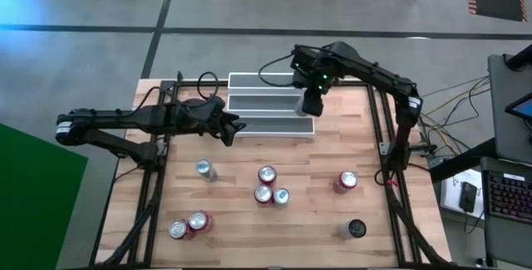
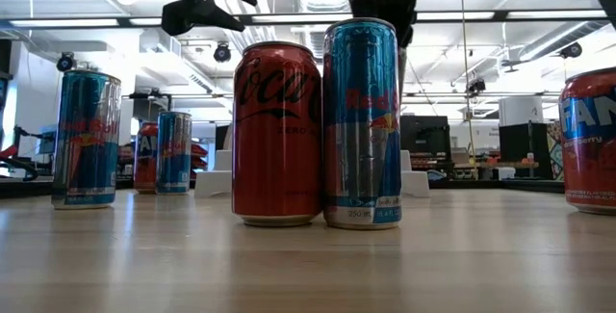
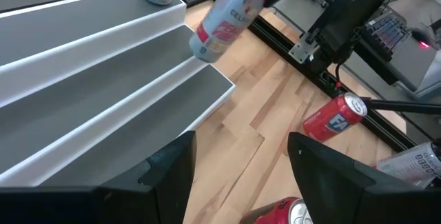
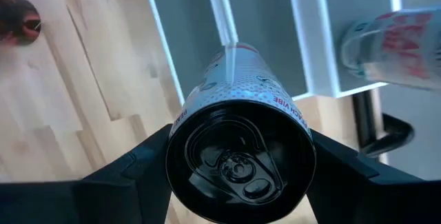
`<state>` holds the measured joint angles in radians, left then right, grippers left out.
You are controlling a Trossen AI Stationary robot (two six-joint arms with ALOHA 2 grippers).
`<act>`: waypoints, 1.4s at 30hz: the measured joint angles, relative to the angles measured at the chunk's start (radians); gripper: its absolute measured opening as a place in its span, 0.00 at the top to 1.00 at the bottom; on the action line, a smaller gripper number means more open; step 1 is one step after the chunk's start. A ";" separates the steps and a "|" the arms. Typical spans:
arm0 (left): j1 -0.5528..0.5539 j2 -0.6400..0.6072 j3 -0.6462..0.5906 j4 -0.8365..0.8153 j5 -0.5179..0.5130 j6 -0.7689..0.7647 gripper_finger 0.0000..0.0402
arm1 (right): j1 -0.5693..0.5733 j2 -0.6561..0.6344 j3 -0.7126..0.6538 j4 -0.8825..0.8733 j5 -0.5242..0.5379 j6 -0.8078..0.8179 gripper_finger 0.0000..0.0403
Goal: Place canned beverage on shelf
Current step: Put the right white soda can on the middle tier of the shelf aligned with the other white soda can
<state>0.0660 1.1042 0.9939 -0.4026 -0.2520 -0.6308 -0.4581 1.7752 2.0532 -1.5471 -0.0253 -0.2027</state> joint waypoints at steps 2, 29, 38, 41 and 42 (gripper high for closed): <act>0.000 0.000 0.000 0.000 0.000 0.000 0.46 | -0.005 0.019 0.036 -0.015 0.020 -0.005 0.39; -0.006 0.000 0.000 -0.026 0.000 0.063 0.46 | -0.077 0.088 0.062 -0.024 0.047 -0.045 0.39; -0.006 0.000 0.000 -0.025 0.000 0.069 0.46 | -0.084 0.088 0.053 -0.024 -0.007 -0.048 0.37; -0.006 0.000 0.000 -0.025 0.000 0.069 0.46 | -0.086 0.088 0.047 -0.023 -0.001 -0.054 0.37; -0.006 0.000 0.000 -0.025 0.000 0.069 0.46 | -0.086 0.088 0.045 -0.022 -0.001 -0.057 0.37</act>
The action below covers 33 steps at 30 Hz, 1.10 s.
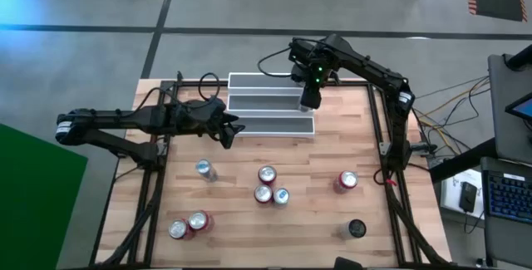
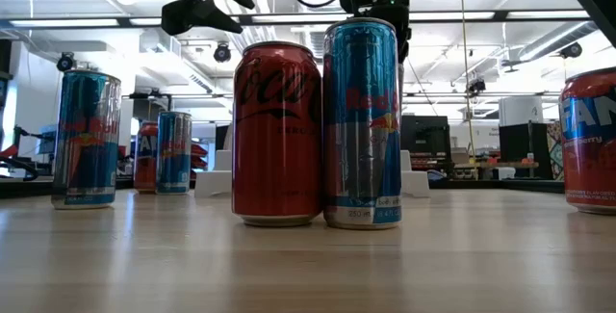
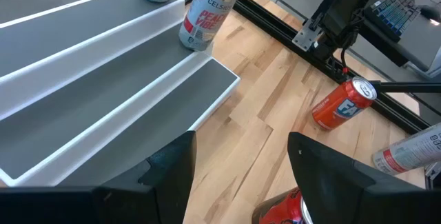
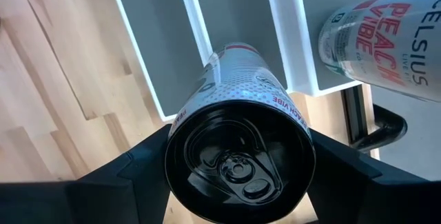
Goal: Place canned beverage on shelf
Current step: Put the right white soda can on the middle tier of the shelf aligned with the other white soda can
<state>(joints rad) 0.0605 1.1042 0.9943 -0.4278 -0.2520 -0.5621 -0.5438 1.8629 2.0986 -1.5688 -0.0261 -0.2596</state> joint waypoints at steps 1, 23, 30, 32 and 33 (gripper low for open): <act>0.000 0.000 0.000 0.000 0.000 0.000 0.46 | 0.000 0.000 -0.002 0.001 0.000 -0.001 0.37; 0.000 0.011 0.000 0.000 0.000 -0.001 0.46 | -0.013 -0.001 -0.002 0.036 0.019 -0.029 0.28; 0.000 0.026 0.000 -0.002 0.000 0.000 0.46 | -0.014 -0.001 -0.001 0.042 0.045 -0.014 0.18; 0.000 0.033 0.000 -0.003 0.000 0.001 0.46 | -0.014 -0.002 0.003 0.040 0.054 -0.003 0.17; 0.000 0.036 0.000 -0.004 0.000 0.002 0.46 | -0.014 -0.002 0.009 0.040 0.056 -0.001 0.17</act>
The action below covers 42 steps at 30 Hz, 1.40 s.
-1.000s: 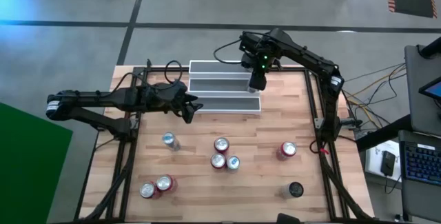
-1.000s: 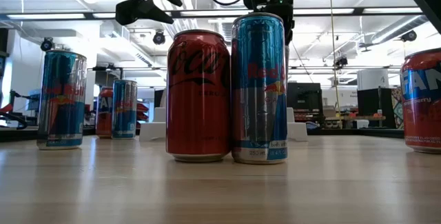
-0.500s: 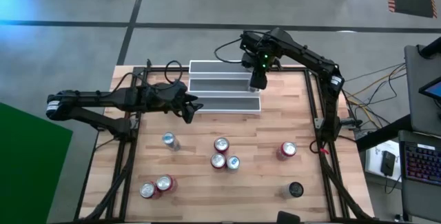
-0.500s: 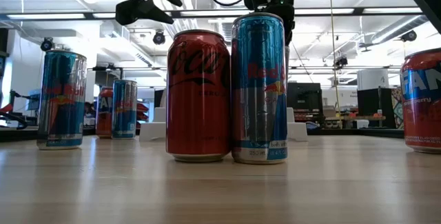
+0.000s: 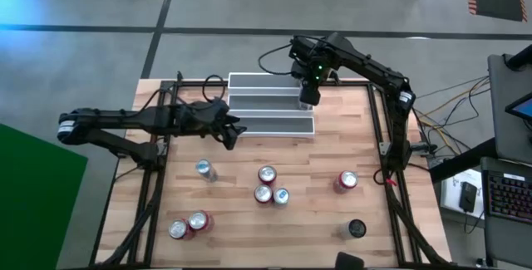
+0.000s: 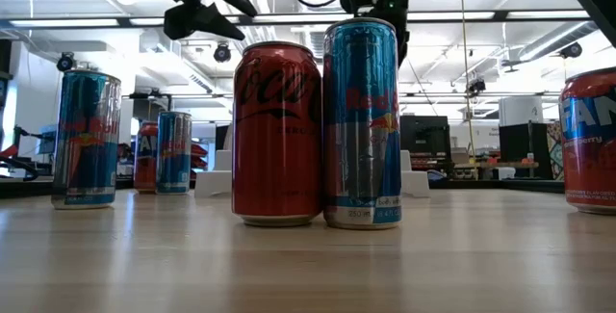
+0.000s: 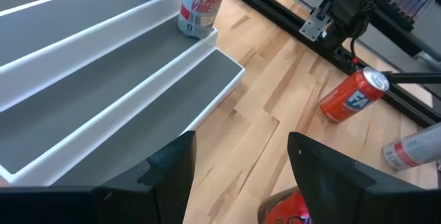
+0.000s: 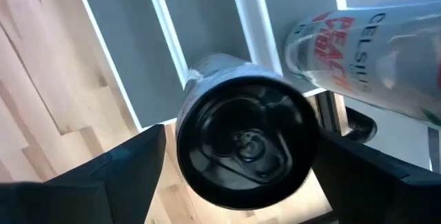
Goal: Place canned beverage on shelf
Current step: Put the right white soda can on the middle tier of the shelf aligned with the other white soda can, then put the white soda can on the bottom tier of the shelf aligned with the other white soda can
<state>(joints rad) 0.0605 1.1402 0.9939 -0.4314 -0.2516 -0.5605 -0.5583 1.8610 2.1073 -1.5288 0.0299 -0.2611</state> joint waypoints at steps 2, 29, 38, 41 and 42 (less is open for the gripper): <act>0.000 0.005 0.000 -0.002 0.000 0.001 0.46 | 0.000 -0.002 0.015 -0.003 0.000 0.013 0.17; 0.009 -0.023 0.013 0.015 0.000 0.041 0.46 | 0.068 -0.333 -0.025 -0.042 0.031 0.595 0.19; 0.010 -0.036 0.009 0.032 0.016 0.167 0.46 | 0.377 -0.503 -0.391 -0.044 0.059 0.985 0.19; 0.010 -0.035 -0.003 0.037 0.017 0.194 0.46 | 0.521 -0.523 -0.464 -0.043 0.056 1.163 0.19; 0.010 -0.034 -0.008 0.036 0.019 0.205 0.46 | 0.567 -0.526 -0.478 -0.042 0.052 1.231 0.19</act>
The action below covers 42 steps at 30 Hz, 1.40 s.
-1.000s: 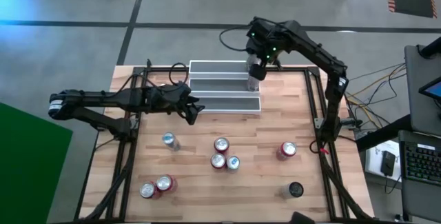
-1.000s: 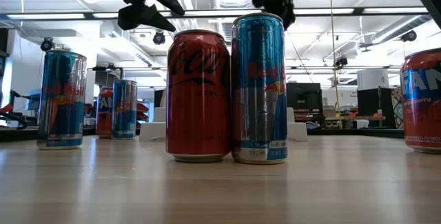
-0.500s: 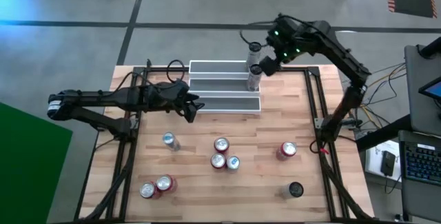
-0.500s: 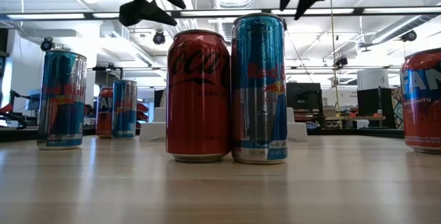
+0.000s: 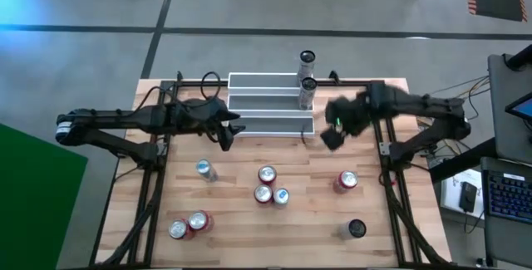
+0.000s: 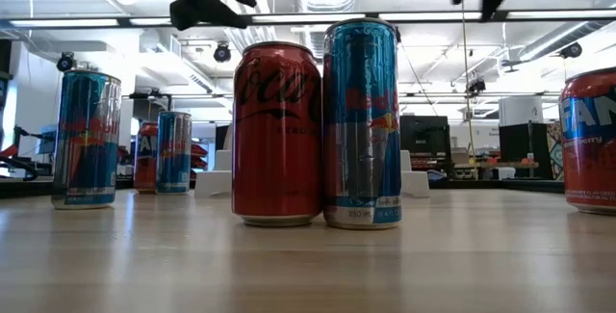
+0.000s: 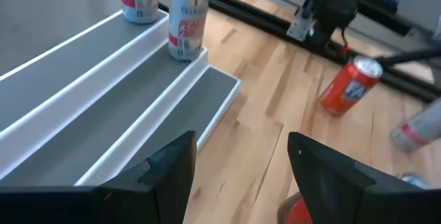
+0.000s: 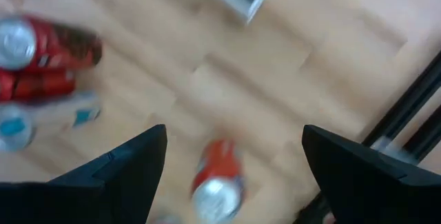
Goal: Place canned beverage on shelf
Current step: Put the white soda can on the bottom tier of the shelf aligned with the other white soda can
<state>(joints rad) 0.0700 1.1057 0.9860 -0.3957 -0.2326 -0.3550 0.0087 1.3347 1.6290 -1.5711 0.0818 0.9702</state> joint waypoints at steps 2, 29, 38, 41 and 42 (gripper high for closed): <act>0.000 0.000 -0.017 0.008 0.012 0.036 0.46 | 0.089 0.002 -0.014 -0.001 -0.014 0.128 0.19; 0.016 0.032 -0.251 0.544 0.036 -0.180 0.46 | 0.838 0.165 -0.017 0.146 -0.193 0.744 0.19; -0.067 0.107 -0.114 0.428 0.007 -0.150 0.46 | 0.862 0.252 -0.017 0.148 -0.184 0.306 0.16; -0.098 0.150 -0.065 0.394 0.002 -0.151 0.46 | 0.862 0.262 -0.017 0.153 -0.161 0.226 0.14; -0.108 0.164 -0.052 0.393 0.002 -0.151 0.46 | 0.862 0.264 -0.017 0.154 -0.157 0.202 0.14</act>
<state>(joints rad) -0.0380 1.2701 0.9337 -0.0030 -0.2307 -0.5064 0.8703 1.5986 1.6115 -1.4172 -0.0749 1.1719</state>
